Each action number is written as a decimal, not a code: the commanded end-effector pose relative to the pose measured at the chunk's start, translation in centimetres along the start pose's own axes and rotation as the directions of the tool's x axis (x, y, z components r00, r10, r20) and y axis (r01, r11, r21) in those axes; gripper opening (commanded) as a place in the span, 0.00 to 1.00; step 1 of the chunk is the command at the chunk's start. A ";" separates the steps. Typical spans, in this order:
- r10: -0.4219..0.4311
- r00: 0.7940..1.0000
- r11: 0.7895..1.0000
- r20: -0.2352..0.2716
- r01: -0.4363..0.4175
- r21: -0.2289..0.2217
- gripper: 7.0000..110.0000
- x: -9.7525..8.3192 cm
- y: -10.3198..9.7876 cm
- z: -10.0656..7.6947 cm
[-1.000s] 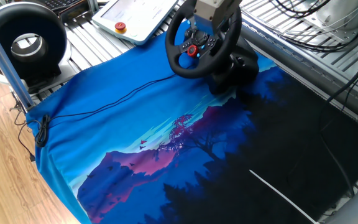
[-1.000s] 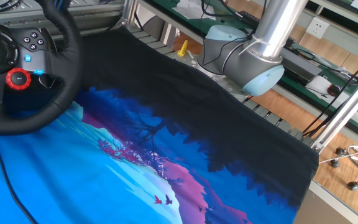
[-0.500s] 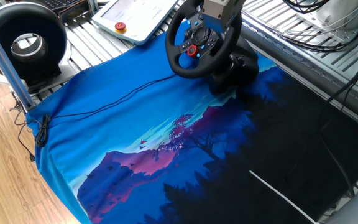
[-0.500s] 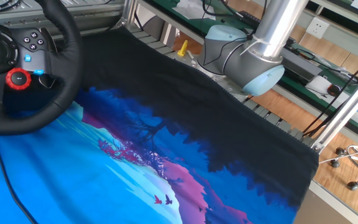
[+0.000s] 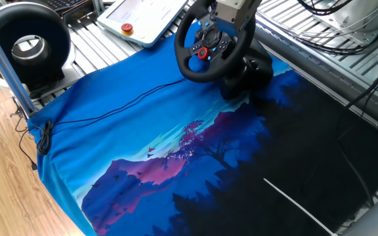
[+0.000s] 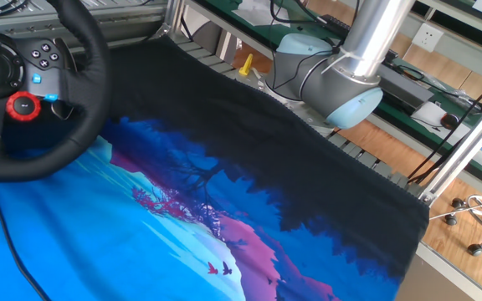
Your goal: Rotate the steering wheel 90 degrees clockwise
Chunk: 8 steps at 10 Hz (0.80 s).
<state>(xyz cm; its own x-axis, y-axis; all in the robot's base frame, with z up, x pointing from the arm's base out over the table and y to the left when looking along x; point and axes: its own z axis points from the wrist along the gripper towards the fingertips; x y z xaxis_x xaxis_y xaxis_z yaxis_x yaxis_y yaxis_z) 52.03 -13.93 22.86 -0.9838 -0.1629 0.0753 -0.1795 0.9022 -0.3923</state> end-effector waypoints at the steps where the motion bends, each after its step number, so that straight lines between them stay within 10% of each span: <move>1: 0.038 0.999 0.999 -0.028 -0.039 -0.028 0.00 0.2 1.5 -0.9; 5: 0.064 0.998 0.992 0.009 -0.063 -0.106 0.00 -1.5 3.6 1.8; 8: 0.105 0.994 0.980 -0.031 -0.109 -0.168 0.00 -1.2 5.9 0.1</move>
<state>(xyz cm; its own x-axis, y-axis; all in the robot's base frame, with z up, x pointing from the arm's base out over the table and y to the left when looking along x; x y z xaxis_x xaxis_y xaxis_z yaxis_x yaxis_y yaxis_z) 52.31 -10.56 20.59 -0.9938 -0.0932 0.0607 -0.1072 0.9484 -0.2985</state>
